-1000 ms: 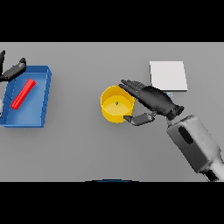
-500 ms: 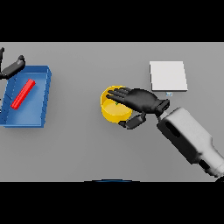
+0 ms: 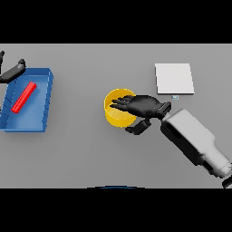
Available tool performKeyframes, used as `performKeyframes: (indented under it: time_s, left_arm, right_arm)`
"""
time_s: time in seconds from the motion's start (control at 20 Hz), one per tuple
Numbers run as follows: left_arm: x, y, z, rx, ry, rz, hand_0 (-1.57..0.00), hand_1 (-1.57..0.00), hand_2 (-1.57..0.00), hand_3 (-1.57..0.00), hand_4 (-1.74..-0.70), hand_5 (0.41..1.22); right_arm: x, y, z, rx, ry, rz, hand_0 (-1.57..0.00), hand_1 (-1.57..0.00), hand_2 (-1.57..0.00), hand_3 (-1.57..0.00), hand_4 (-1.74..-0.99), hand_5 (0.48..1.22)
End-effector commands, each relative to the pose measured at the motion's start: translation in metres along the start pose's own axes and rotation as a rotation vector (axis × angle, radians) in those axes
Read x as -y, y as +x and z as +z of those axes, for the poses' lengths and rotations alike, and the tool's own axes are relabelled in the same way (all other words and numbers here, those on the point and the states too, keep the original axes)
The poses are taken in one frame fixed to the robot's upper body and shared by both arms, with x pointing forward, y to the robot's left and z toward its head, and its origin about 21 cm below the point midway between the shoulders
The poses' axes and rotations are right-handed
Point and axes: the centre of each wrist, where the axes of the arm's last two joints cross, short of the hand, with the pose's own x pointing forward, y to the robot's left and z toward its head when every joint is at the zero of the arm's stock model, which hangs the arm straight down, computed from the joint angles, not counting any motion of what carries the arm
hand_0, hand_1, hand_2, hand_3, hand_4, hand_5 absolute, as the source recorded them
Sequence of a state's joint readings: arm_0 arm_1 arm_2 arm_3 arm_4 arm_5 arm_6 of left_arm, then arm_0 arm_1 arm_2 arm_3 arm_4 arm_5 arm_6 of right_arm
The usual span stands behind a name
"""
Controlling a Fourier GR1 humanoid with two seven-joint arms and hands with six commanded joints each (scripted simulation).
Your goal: Pick up the red beaker and tilt it to pour out 1 green nut into yellow bowl. Pick up the yellow bowl and place it on the metallic measuring scale.
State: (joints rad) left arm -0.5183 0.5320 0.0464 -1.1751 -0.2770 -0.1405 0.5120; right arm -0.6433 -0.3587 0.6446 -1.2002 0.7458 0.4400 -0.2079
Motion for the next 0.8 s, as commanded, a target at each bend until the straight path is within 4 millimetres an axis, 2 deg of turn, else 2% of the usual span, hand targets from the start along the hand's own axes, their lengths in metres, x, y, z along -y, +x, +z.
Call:
performKeyframes:
  time_s: [0.0,0.3,0.35,0.4,0.45,0.55,0.65,0.75]
  left_arm:
    - [0.0,0.0,0.001,-0.003,0.004,-0.001,0.0,0.0,0.0,0.0,-0.8,0.723]
    - [0.004,0.003,0.003,0.004,0.011,-0.001,0.0,0.0,0.0,0.0,-0.79,0.729]
    - [0.003,0.003,0.002,-0.001,0.011,-0.005,0.0,0.0,0.0,0.0,-0.79,0.73]
    - [0.003,0.011,0.004,0.009,0.015,0.002,0.0,0.0,0.0,0.0,-0.79,0.732]
    - [0.003,0.007,0.004,0.01,0.011,-0.001,0.0,0.0,0.0,0.0,-0.79,0.732]
    - [0.003,0.009,0.005,0.005,0.012,-0.001,0.0,0.0,0.0,0.0,-0.8,0.73]
    - [0.006,0.005,0.005,0.004,0.008,-0.001,0.0,0.0,0.0,0.0,-0.79,0.729]
    - [0.002,0.006,0.006,0.001,0.012,-0.007,0.0,0.0,0.0,0.0,-0.79,0.732]
  right_arm:
    - [0.001,0.002,-0.003,-0.003,0.012,-0.003,0.0,0.0,0.0,0.0,-1.277,0.696]
    - [-0.007,0.001,-0.012,0.014,0.016,-0.013,0.0,0.0,-0.02,-0.04,-1.289,0.721]
    - [-0.008,-0.003,-0.012,0.012,0.016,-0.018,0.0,0.0,-0.03,-0.06,-1.293,0.738]
    - [-0.009,-0.004,-0.014,0.017,0.013,-0.027,0.0,0.0,-0.05,-0.09,-1.309,0.768]
    - [-0.012,-0.003,-0.016,0.014,0.017,-0.035,0.0,-0.01,-0.08,-0.12,-1.333,0.8]
    - [-0.009,-0.002,-0.013,0.02,0.031,-0.036,-0.17,-0.14,-0.2,-0.24,-1.396,0.875]
    - [-0.01,0.0,-0.012,0.026,0.04,-0.018,-0.47,-0.38,-0.38,-0.42,-1.479,0.999]
    - [-0.012,-0.001,-0.015,0.033,0.039,-0.011,-0.78,-0.65,-0.59,-0.83,-1.469,1.079]
